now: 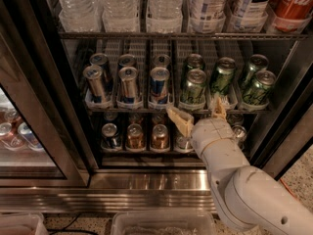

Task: Pick green can from middle shelf of fridge

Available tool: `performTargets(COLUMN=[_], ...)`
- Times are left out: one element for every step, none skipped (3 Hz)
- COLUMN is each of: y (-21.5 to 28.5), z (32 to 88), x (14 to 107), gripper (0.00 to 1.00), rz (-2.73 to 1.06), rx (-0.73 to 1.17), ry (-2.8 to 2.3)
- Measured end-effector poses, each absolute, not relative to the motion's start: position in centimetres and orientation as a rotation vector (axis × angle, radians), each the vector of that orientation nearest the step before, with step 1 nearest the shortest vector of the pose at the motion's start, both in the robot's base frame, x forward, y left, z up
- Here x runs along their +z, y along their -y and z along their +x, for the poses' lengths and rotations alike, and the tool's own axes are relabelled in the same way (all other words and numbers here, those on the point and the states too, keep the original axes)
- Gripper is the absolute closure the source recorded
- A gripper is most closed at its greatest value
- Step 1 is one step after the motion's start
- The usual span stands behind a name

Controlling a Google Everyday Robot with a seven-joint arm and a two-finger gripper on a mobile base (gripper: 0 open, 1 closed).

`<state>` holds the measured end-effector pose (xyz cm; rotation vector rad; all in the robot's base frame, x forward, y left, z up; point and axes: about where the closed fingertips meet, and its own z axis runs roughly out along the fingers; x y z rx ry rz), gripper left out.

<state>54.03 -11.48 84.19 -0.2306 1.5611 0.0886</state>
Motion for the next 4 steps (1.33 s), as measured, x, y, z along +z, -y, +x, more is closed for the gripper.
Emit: performTargets(y=[11.48,11.48,11.45,11.45], z=[54.03,54.03,54.08,54.10], x=[84.19,84.19,84.29,84.31], gripper=[0.43,0.39,0.16,0.07], rz=[-0.231,-0.231,-0.230,-0.229], rx=[0.089,0.089,0.083,0.081], ry=[-1.561,-1.561,-1.558,-1.557])
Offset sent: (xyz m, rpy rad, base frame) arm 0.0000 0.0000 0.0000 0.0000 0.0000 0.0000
